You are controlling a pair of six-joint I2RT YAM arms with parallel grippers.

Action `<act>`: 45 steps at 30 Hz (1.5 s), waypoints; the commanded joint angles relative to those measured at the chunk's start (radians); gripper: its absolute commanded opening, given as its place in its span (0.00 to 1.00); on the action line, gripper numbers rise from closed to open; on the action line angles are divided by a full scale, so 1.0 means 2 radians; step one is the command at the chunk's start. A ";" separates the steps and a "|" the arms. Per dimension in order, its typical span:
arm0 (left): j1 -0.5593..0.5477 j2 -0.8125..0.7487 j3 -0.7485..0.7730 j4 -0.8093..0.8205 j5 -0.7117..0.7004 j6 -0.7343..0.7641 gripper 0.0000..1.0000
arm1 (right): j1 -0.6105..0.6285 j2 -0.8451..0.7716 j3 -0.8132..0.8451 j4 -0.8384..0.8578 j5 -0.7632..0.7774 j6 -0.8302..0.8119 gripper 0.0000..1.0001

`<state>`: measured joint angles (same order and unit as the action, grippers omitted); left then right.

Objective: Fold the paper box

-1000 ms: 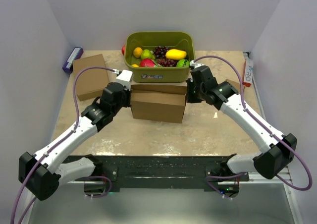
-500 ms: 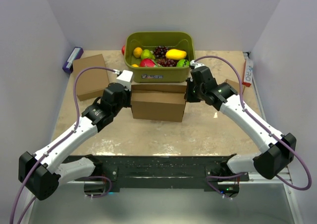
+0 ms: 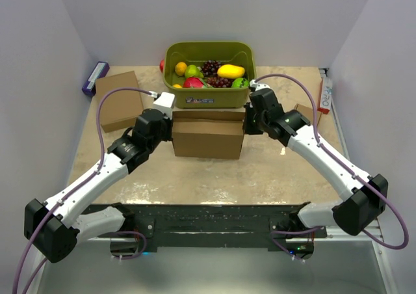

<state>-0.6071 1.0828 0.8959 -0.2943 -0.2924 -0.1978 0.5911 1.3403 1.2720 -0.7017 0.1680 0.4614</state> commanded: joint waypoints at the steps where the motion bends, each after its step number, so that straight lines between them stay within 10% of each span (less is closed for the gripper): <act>1: -0.012 0.009 -0.006 -0.026 0.031 0.000 0.00 | 0.009 -0.001 -0.018 0.002 -0.005 0.004 0.00; 20: -0.015 -0.011 -0.012 -0.020 0.040 -0.006 0.00 | 0.033 -0.035 -0.073 -0.003 0.023 0.029 0.00; 24: -0.015 -0.021 -0.011 -0.015 0.051 -0.009 0.00 | 0.033 -0.037 -0.051 -0.002 0.016 0.027 0.20; 37: -0.014 -0.044 0.018 -0.026 0.063 -0.018 0.49 | 0.033 -0.044 0.004 -0.003 0.022 0.015 0.74; 45: -0.013 -0.067 0.035 -0.045 0.085 -0.022 0.72 | 0.033 -0.058 0.026 -0.024 0.069 -0.001 0.85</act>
<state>-0.6308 0.9871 0.9039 -0.3725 -0.1520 -0.2276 0.6544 1.2621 1.2606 -0.7265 0.2428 0.4892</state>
